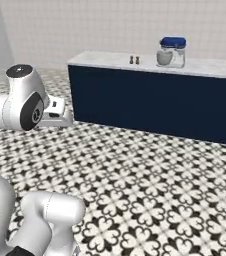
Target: Navigate to the sink.
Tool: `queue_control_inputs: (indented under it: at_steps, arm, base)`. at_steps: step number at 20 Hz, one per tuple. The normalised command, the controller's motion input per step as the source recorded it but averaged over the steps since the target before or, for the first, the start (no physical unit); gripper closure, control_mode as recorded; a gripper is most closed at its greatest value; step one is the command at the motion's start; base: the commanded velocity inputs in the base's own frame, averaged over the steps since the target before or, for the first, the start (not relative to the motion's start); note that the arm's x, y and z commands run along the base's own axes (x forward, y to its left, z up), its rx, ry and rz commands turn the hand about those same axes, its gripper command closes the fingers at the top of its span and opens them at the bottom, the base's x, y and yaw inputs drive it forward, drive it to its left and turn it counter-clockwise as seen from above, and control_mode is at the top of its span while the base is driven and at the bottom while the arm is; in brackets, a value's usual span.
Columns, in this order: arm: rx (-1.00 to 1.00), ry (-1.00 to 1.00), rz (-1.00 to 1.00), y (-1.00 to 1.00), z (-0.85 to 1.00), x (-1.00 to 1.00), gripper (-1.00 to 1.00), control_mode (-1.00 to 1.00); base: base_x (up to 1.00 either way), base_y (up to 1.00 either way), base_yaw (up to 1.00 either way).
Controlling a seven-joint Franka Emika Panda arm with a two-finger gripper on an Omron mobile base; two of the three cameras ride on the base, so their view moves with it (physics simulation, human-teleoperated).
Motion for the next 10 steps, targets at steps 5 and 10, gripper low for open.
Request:
queue_control_inputs:
  at_steps: [5,10]
  arm:
    - [0.00,0.00,0.00,0.00,0.00,0.00,-1.00,1.00]
    - [0.00,0.00,0.00,0.00,0.00,0.00,-1.00,1.00]
  base:
    - [0.00,-0.29,-0.98]
    - [0.00,-0.32,-0.97]
